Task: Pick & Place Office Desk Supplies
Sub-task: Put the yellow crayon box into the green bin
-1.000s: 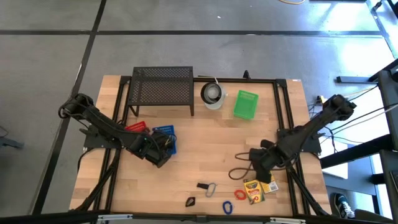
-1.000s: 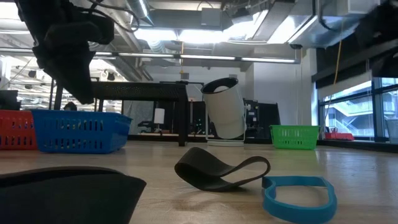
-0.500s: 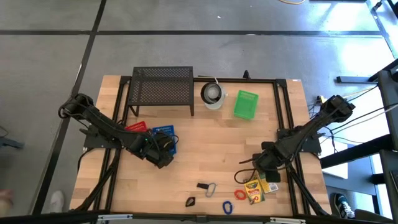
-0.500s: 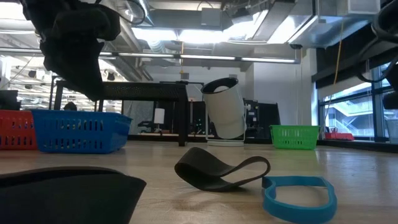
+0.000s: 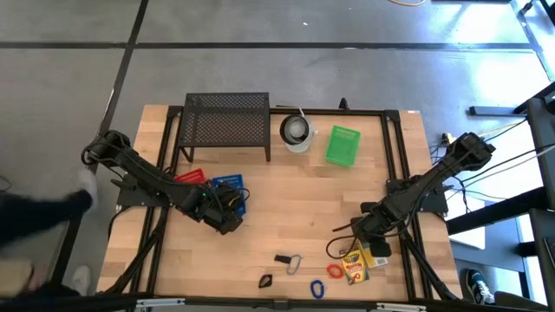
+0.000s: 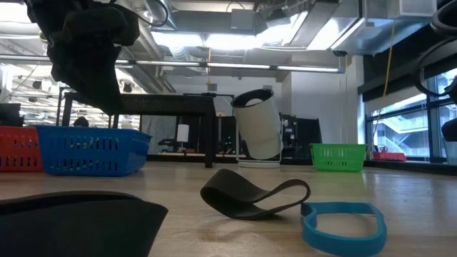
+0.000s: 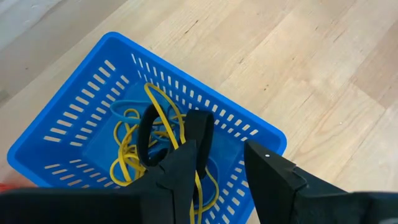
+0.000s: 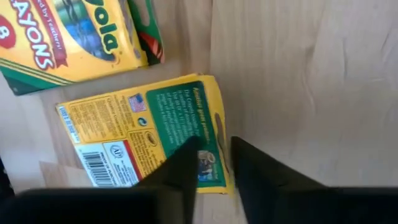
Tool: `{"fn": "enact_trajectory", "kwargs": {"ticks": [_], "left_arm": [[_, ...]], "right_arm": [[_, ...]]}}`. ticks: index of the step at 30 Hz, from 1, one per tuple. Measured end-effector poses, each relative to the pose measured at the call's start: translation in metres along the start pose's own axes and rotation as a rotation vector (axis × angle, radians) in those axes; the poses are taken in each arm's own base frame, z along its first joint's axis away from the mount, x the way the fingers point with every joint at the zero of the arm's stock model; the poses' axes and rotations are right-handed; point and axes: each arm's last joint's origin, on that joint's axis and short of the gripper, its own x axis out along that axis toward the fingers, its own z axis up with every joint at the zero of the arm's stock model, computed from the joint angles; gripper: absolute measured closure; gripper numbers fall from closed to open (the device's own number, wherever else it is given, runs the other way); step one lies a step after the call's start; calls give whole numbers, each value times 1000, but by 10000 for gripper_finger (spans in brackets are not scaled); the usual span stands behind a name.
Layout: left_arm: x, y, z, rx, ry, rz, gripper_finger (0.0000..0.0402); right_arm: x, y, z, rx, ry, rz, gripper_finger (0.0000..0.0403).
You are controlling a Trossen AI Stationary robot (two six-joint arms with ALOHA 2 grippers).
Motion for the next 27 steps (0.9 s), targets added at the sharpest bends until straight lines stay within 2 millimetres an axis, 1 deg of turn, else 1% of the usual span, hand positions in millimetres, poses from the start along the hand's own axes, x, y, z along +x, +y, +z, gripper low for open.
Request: {"fn": "enact_trajectory", "kwargs": {"ticks": [3, 5, 8, 13, 15, 20, 24, 27], "left_arm": [[0, 0, 0, 0, 0, 0, 272], [0, 0, 0, 0, -3, 1, 272], [0, 0, 0, 0, -11, 5, 272], [0, 0, 0, -1, -13, 5, 272], [0, 0, 0, -1, -13, 4, 272], [0, 0, 1, -3, -25, 5, 272], [0, -1, 2, -11, -62, 6, 272], [0, -2, 4, -18, -94, 9, 272]], "right_arm": [[0, 0, 0, -10, 1, 2, 371], [0, 0, 0, -14, 1, 3, 393], [0, 0, 0, -9, 1, 2, 390], [-1, 0, 0, -5, -3, -2, 398], [-5, 1, 1, -5, -22, -37, 397], [-27, 8, 10, -28, -151, -143, 400], [-53, 17, 23, -72, -360, -256, 400], [-73, 22, 34, -54, -551, -428, 400]]}}
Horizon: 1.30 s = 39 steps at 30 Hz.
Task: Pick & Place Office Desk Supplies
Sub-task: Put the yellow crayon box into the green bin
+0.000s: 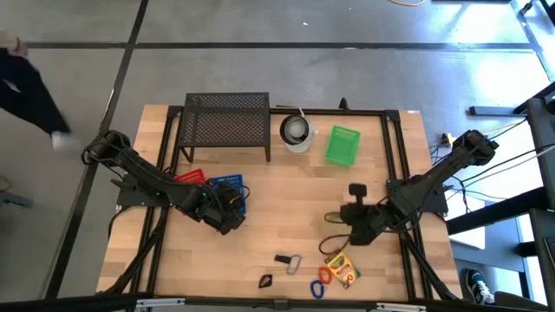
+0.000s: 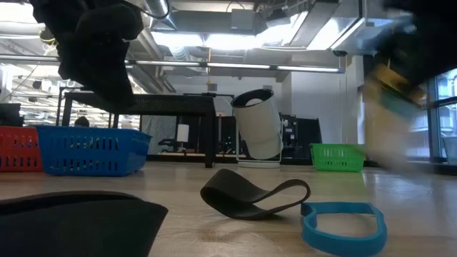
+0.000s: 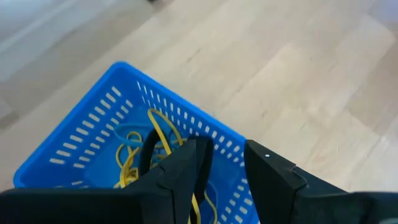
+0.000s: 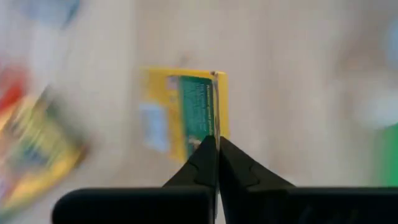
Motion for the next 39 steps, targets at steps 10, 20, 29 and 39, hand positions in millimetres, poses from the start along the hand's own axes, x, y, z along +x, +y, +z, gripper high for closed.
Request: {"fn": "enact_trajectory", "kwargs": {"ticks": [10, 20, 29, 39], "left_arm": [[-1, -7, 9, -75, -209, -8, 272], [-9, -28, 29, -52, -476, -93, 272], [-16, -50, 42, 62, -575, -241, 252], [6, -67, 31, 104, -546, -291, 213]], "right_arm": [[-35, -8, 49, 131, -511, -515, 400], [-39, -10, 67, 115, -586, -567, 401], [-23, -36, 76, 145, -483, -456, 401], [-3, -76, 71, 198, -270, -432, 401]]}}
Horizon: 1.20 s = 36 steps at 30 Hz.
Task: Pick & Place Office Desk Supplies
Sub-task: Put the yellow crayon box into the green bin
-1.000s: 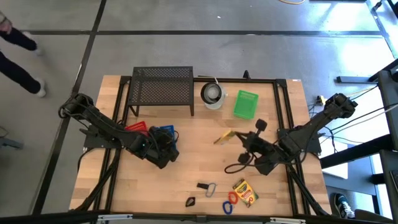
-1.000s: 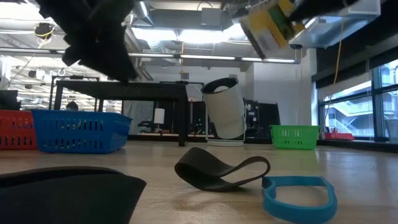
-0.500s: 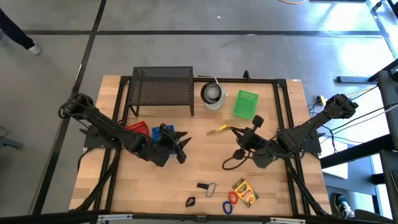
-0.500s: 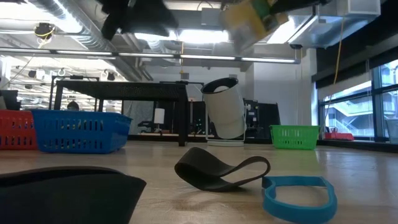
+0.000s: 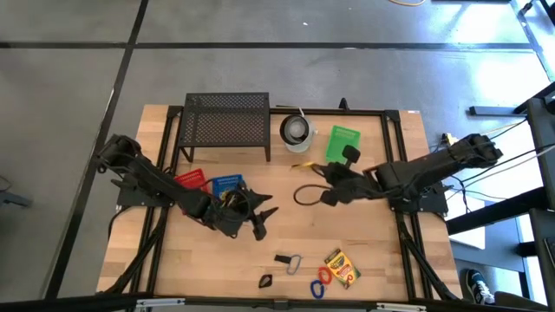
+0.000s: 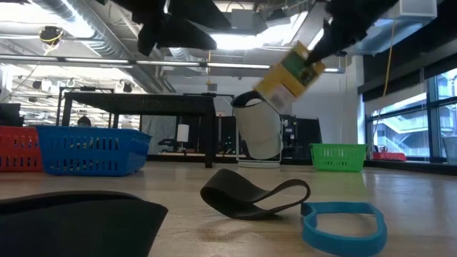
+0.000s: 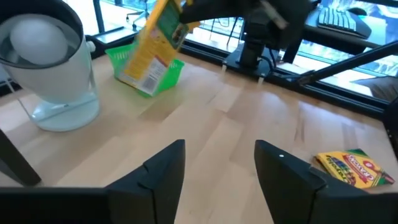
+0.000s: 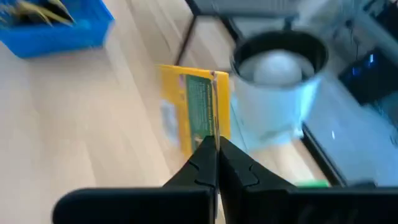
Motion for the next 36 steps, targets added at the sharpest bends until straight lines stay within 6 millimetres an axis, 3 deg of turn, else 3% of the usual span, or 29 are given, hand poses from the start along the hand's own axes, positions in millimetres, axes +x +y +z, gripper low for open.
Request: {"fn": "enact_trajectory", "kwargs": {"ticks": [8, 28, 36], "left_arm": [[6, 2, -2, -14, 4, 19, 214], [6, 2, -3, 3, 19, -3, 213], [6, 2, -4, 9, 24, 0, 214]], "right_arm": [[16, -27, -13, 71, 191, -102, 401], [44, -84, -23, 156, 358, -386, 395], [60, -98, -54, 187, 492, -407, 395]]}}
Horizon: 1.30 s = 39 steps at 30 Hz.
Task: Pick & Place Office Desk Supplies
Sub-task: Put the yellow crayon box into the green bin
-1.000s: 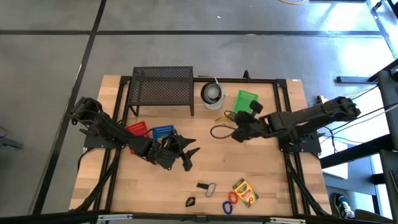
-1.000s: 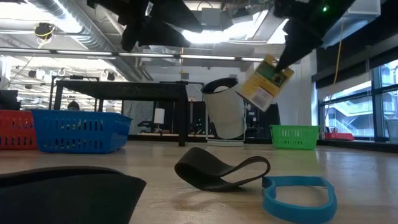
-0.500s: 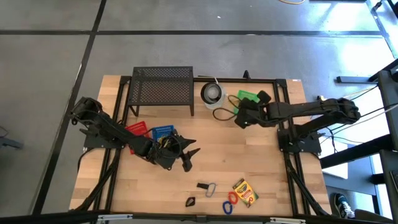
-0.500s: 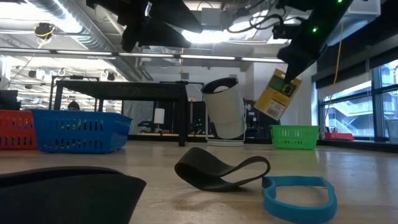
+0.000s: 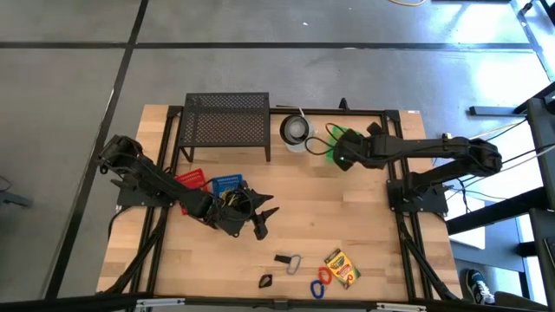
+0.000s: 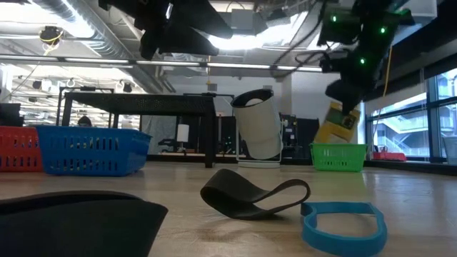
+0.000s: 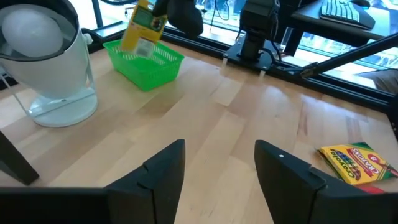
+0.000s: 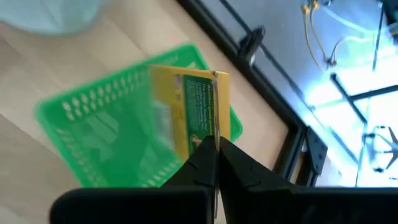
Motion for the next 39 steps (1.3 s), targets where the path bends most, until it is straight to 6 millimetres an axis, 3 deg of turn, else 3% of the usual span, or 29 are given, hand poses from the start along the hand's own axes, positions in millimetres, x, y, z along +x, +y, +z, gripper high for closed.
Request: {"fn": "enact_trajectory", "kwargs": {"ticks": [10, 39], "left_arm": [[0, 0, 0, 1, 0, 0, 213], [0, 0, 0, -6, 0, 0, 213]], "right_arm": [[22, 3, -10, 61, 6, 23, 394], [51, -25, 4, 188, 46, 9, 393]]}}
